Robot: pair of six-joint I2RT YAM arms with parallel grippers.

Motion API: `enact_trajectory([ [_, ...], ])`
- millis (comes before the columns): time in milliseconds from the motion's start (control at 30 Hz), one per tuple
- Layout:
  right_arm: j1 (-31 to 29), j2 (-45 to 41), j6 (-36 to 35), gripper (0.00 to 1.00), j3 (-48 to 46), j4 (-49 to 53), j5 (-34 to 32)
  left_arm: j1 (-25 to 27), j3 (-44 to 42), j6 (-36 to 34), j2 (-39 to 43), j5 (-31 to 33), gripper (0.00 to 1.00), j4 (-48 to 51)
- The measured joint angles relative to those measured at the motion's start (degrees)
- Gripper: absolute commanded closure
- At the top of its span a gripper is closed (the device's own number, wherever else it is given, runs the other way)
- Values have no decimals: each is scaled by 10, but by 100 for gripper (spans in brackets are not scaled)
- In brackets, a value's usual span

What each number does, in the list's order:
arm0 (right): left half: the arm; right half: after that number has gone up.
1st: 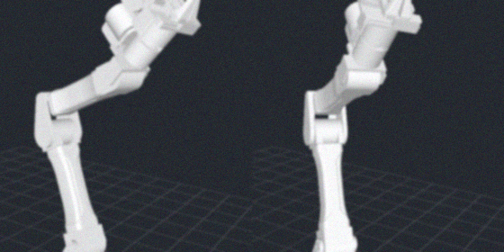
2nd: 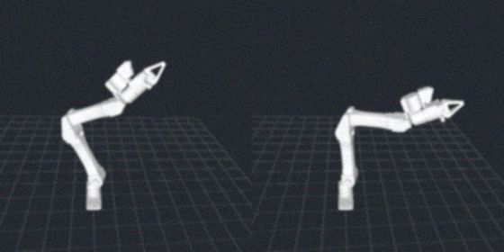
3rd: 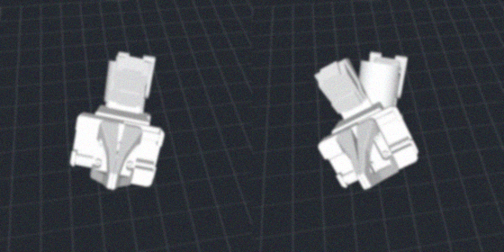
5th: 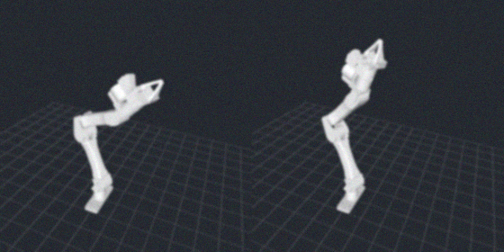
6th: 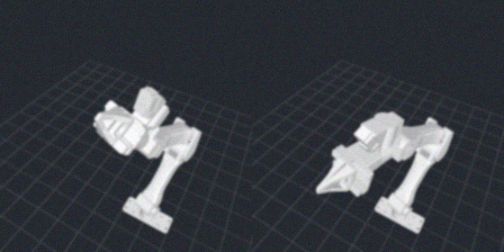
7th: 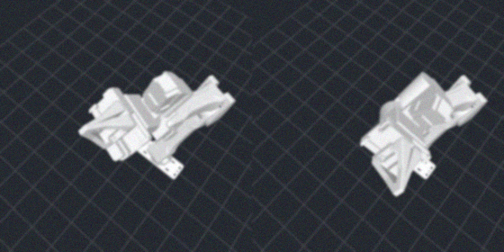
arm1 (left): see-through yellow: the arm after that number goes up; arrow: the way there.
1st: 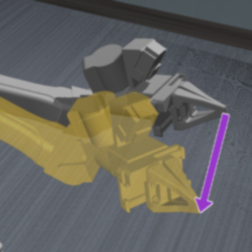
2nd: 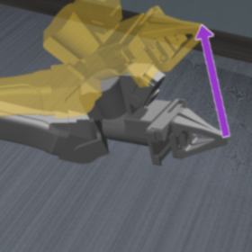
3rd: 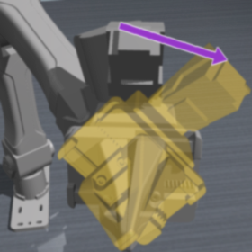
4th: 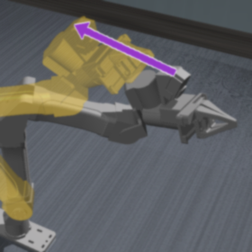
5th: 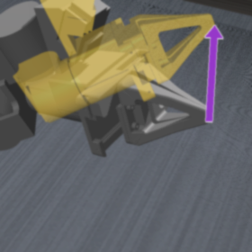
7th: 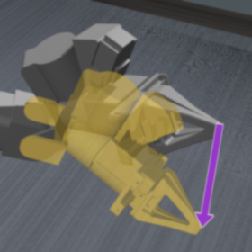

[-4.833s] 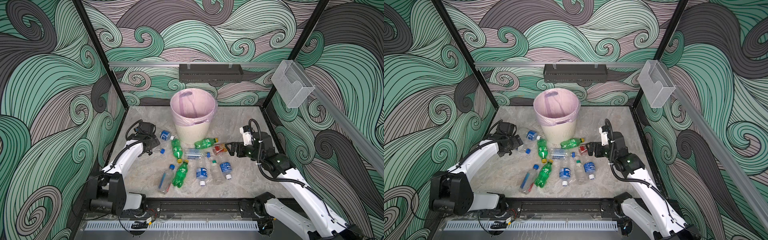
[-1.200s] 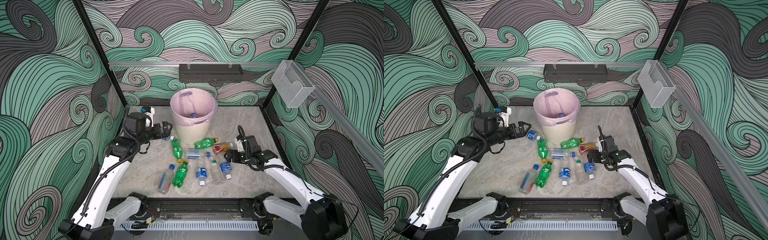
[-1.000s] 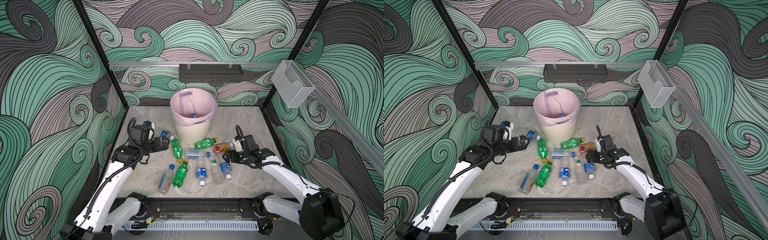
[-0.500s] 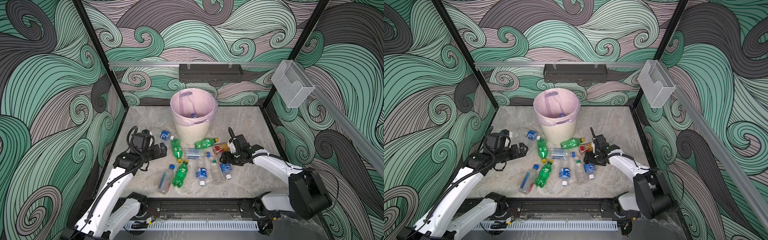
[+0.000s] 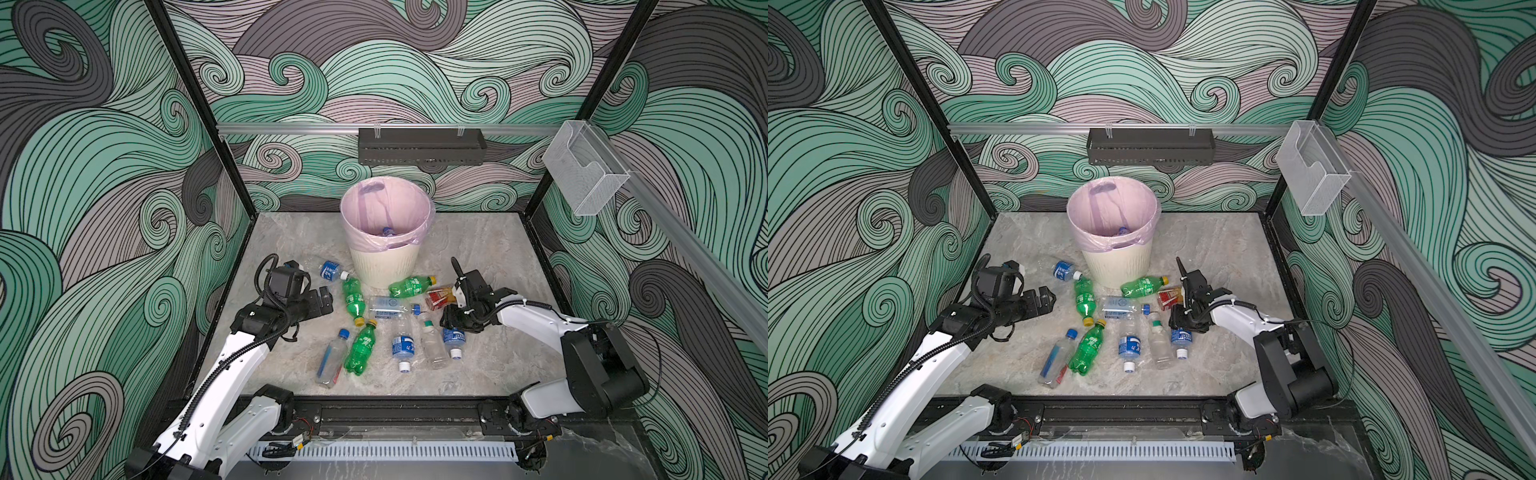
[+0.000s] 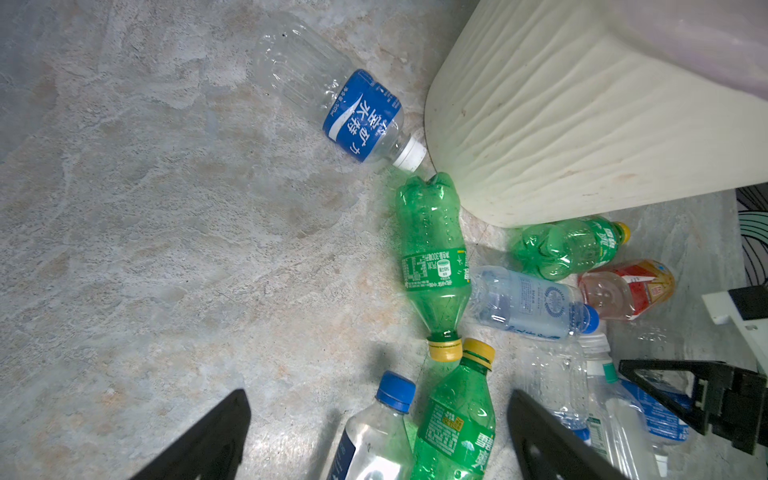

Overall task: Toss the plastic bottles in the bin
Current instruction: 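Lift clear bottle with right gripper, carry over bin and release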

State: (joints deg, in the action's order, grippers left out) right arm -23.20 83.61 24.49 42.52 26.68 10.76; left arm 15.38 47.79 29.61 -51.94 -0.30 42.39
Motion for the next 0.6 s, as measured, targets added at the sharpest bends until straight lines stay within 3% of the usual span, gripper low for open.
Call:
enact_trajectory([
  [300, 0, -53, -4, 44, 6, 29, -44, 0, -3, 0, -20, 12, 1, -4],
  [600, 0, -109, -15, 44, 10, 49, -48, 0, -7, 2, -23, 18, 1, -11],
])
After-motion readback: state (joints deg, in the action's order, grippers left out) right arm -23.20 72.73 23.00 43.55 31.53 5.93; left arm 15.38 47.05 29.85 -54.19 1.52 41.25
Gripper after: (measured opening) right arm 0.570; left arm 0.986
